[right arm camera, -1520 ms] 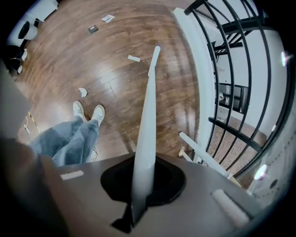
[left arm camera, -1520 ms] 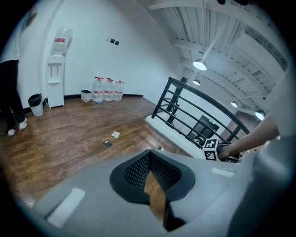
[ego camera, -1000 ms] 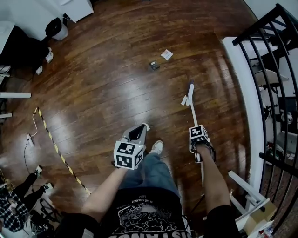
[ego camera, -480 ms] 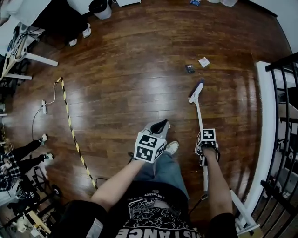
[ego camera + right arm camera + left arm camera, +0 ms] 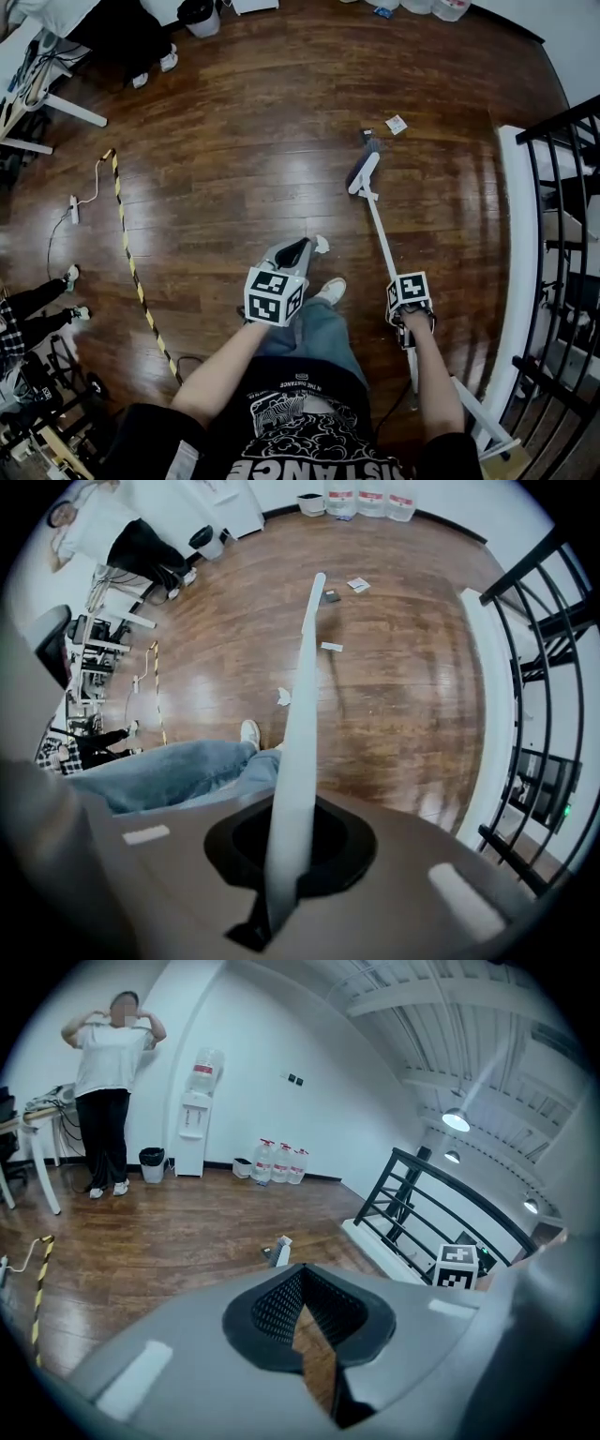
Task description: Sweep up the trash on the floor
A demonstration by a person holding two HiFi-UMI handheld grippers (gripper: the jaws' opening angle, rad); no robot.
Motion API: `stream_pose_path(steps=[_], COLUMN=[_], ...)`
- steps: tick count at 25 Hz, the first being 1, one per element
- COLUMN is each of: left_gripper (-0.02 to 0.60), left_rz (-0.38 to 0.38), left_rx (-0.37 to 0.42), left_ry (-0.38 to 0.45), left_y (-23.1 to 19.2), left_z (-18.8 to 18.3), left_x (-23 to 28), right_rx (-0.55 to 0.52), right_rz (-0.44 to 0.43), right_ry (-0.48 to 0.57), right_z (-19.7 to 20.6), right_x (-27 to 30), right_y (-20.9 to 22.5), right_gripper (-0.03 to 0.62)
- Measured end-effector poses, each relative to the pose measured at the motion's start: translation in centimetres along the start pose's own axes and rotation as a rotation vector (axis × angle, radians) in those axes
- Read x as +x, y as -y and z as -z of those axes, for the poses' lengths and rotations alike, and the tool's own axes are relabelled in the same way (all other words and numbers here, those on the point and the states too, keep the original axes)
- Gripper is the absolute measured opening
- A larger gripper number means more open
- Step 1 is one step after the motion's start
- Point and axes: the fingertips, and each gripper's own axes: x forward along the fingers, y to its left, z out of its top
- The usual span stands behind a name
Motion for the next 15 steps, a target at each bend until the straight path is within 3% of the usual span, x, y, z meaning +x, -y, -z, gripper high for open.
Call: stream_pose_path(steps=[8,15], left_gripper=[0.005,0.005], left_rz=[0.034,0.007], left_rx=[-0.044,-0.123], left_ry=[0.018,0.027], left_y=[-1.3,-5.7], left_z=[4.3,9.3], left_x=[-4.2,-9.9], right_rx=[-0.179,-0.281], right_rz=[-0.075,-0.106], right_ry=[-0.092,-0.242], right_z=[7.6,13.4], right_x=[2.7,5.7], right_y=[-7.9,-13.4], right_gripper=[0.0,0.0])
